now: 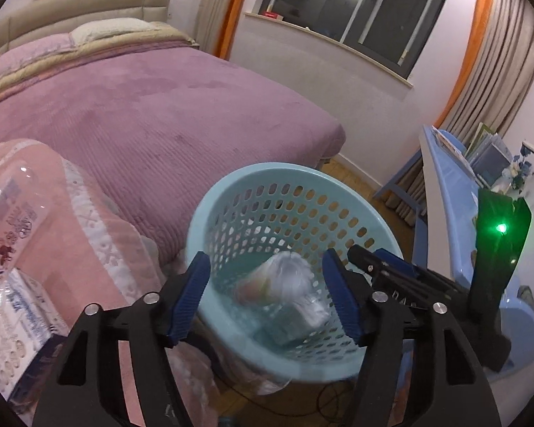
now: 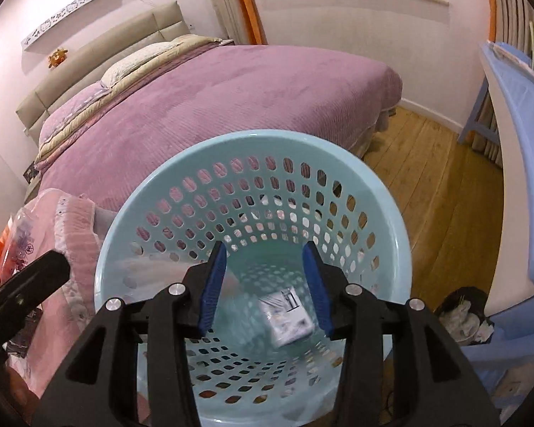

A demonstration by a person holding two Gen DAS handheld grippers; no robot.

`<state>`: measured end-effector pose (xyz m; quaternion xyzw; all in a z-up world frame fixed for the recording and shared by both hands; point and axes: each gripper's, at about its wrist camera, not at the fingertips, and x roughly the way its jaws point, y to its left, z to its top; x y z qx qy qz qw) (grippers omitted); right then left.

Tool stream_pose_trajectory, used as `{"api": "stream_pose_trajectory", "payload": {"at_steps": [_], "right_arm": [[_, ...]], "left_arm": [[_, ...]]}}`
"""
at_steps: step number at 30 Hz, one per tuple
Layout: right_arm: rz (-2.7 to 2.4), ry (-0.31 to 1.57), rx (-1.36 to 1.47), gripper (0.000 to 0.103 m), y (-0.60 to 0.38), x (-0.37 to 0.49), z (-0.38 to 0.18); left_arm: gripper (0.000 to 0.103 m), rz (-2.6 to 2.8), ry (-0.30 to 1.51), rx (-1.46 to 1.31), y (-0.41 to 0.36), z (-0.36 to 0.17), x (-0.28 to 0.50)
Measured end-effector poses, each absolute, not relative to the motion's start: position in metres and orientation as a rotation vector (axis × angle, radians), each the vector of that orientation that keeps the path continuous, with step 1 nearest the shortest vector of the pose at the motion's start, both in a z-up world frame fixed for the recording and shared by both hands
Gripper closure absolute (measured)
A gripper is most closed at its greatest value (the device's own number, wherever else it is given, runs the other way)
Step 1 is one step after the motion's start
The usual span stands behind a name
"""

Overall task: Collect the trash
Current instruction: 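Carry both items to the blue wastebasket and open both tools to drop them, then move both tools back over the trash pile on the bed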

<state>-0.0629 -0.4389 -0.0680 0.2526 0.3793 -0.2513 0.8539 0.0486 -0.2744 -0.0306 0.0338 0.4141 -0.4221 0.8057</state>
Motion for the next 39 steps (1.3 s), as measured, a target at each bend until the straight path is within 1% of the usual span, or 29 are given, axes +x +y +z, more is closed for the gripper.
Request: {"api": "stream_pose_trajectory", "payload": {"at_steps": [2, 5, 12, 14, 15, 17, 23, 30, 34, 39], "right_arm": [[-0.521, 0.788, 0.538, 0.060, -0.439, -0.067, -0.069], [-0.502, 0.773, 0.531, 0.060, -0.432, -0.068, -0.067], [-0.442, 0.716, 0.468, 0.059, -0.401, -0.065, -0.042], [-0.414, 0.684, 0.438, 0.059, -0.386, -0.065, -0.031], [-0.395, 0.664, 0.418, 0.059, -0.375, -0.064, -0.024], [-0.375, 0.640, 0.395, 0.052, -0.361, -0.062, -0.015], [-0.285, 0.584, 0.332, 0.050, -0.314, -0.056, 0.012], [-0.169, 0.568, 0.244, 0.050, -0.253, -0.041, 0.029], [-0.107, 0.595, 0.204, 0.050, -0.220, -0.026, 0.028], [-0.064, 0.614, 0.175, 0.049, -0.194, -0.009, 0.022]], "left_arm": [[0.033, -0.900, 0.863, 0.076, -0.265, -0.024, 0.044], [0.030, -0.895, 0.831, 0.053, -0.247, -0.012, 0.039], [0.029, -0.869, 0.747, -0.017, -0.190, 0.020, 0.024], [0.027, -0.851, 0.714, -0.030, -0.169, 0.030, 0.018], [0.026, -0.841, 0.698, -0.033, -0.159, 0.034, 0.015], [0.026, -0.814, 0.667, -0.036, -0.137, 0.042, 0.009], [0.024, -0.705, 0.603, -0.079, -0.066, 0.062, 0.000], [0.024, -0.510, 0.615, -0.124, 0.031, 0.057, -0.005], [0.024, -0.377, 0.661, -0.159, 0.095, 0.042, -0.008], [0.024, -0.262, 0.748, -0.205, 0.149, 0.013, -0.008]]}}
